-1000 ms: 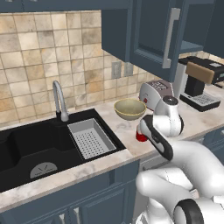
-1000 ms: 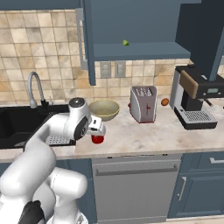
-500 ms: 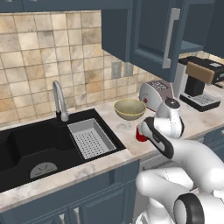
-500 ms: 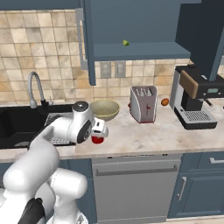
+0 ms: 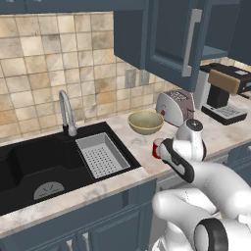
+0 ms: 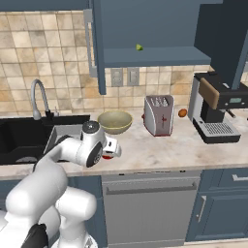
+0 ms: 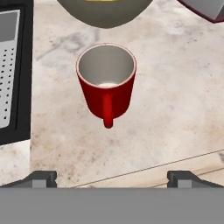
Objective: Pick the mug and place it in the sink. Pick the bowl and place it in the open cabinet and then close the cabinet.
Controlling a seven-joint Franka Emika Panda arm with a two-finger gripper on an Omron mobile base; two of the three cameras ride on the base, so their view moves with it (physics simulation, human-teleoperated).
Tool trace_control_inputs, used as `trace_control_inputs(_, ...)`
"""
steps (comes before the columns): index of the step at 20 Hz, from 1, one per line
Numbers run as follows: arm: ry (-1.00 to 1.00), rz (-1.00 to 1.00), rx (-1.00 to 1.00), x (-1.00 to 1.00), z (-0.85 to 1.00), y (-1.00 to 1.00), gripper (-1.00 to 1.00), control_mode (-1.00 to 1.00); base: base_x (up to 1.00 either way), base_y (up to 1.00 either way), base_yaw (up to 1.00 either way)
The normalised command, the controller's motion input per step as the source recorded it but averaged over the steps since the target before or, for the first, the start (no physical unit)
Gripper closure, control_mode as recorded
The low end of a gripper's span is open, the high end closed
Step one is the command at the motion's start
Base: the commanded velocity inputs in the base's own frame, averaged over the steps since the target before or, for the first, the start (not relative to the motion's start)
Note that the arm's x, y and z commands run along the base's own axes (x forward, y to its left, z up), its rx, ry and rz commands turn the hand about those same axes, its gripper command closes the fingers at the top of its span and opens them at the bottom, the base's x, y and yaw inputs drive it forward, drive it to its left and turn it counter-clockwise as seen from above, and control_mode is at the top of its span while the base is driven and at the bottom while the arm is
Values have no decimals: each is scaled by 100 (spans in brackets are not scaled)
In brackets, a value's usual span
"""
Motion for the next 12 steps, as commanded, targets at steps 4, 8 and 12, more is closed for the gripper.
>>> trace_control_inputs(4,0,0,0,19,-1,0,-100,-100,0,0,0)
trace_control_inputs(8,0,0,0,17,0,0,-100,-100,0,0,0)
trace_control_inputs(12,0,0,0,10,0,0,-100,-100,0,0,0)
